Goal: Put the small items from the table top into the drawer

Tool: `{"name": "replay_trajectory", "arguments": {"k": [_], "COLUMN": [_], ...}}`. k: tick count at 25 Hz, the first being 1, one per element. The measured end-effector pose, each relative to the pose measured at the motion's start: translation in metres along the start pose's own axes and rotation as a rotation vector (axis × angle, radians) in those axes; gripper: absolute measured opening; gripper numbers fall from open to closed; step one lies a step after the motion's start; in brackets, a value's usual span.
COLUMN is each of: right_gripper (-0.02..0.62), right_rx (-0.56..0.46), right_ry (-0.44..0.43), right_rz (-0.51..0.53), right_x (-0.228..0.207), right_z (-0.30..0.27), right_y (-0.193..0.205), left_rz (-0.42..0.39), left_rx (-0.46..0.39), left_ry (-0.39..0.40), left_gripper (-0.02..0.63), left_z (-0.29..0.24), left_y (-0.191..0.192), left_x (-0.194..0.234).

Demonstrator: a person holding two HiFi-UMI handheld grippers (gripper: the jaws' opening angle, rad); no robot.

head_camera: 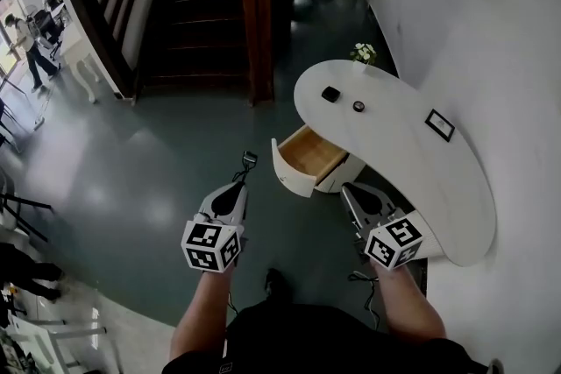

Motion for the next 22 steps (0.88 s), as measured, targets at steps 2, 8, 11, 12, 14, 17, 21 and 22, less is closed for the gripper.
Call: {"name": "replay_trajectory", "arguments": {"k": [2,8,11,12,14,17,21,22], "right_gripper": [0.011,0.011,0.011,0.011,0.011,0.011,0.011,0.011], "right_rx": [0.013,0.046,0.053,0.053,0.052,0.054,0.041,0.039], "right_ry": [-0.003,-0.015,-0.02,-0.019,-0.013,-0.003,0.001,-0.001], "right_rz": [0.0,0.006,0.015,0.016,0.016,0.018,0.012,0.009], "right_x": [-0.003,-0.008,-0.005,-0.004,-0.005,-0.013,-0.03,-0.036], "right_z": [-0.019,-0.073,-0.092,-0.096,-0.103,-0.107,-0.113,-0.114], "right_y": [-0.003,-0.01,-0.014,-0.016,-0.019,-0.022,-0.024,-0.024], "left_rz": [0.011,0.036,0.033,0.033,0.037,0.043,0.039,0.037], "left_rx": [0.003,-0.004,-0.01,-0.012,-0.015,-0.015,-0.002,0.001], "left_ry": [0.001,0.004,0.016,0.019,0.023,0.031,0.043,0.045], "left_gripper": [0.021,0.021,0.021,0.02,0.021,0.021,0.021,0.021], "left_z": [-0.009,-0.03,-0.035,-0.036,-0.04,-0.047,-0.064,-0.069], "left_y": [-0.001,-0.007,-0.013,-0.014,-0.017,-0.018,-0.017,-0.018], "left_x": [0.015,0.057,0.072,0.076,0.082,0.084,0.079,0.077]}}
Point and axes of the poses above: the fingertips, and each gripper's own axes: z backward along the fingers, x to its left, y out of its underside, the point moved 6 cm from there along z, backward along the fingers, and after that the axes turned 12 degrees about -y, right-handed, at the moved point
